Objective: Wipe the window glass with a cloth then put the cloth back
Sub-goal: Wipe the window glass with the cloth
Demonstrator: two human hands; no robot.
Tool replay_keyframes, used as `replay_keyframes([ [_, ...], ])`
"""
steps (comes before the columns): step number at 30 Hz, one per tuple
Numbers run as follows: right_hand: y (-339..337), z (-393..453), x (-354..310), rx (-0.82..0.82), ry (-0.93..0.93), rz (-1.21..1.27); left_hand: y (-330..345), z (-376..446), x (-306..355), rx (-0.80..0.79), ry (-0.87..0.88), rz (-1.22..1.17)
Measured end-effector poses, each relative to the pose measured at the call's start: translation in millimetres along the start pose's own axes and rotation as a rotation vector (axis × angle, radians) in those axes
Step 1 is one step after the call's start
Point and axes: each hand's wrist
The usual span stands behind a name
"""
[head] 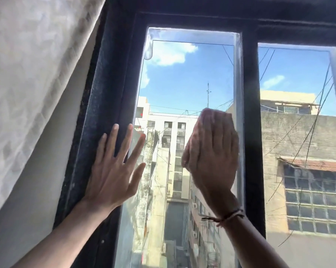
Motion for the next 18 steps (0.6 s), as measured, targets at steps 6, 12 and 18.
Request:
replay_keyframes([
  [6, -20, -19, 38, -0.235, -0.451, 0.008, 0, -3, 0, -0.011, 0.019, 0.021],
  [12, -1, 10, -5, -0.121, -0.300, 0.005, 0, -1, 1, -0.008, 0.021, 0.023],
  [18, -9, -3, 3, -0.177, -0.427, 0.042, 1, -4, -3, 0.008, 0.034, 0.016],
])
Point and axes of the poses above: each hand's wrist, its own z-axis towards the middle knuckle, its own y-axis out of the palm, x = y × z, and after that the axes turned 4 degrees about -x, right-handed
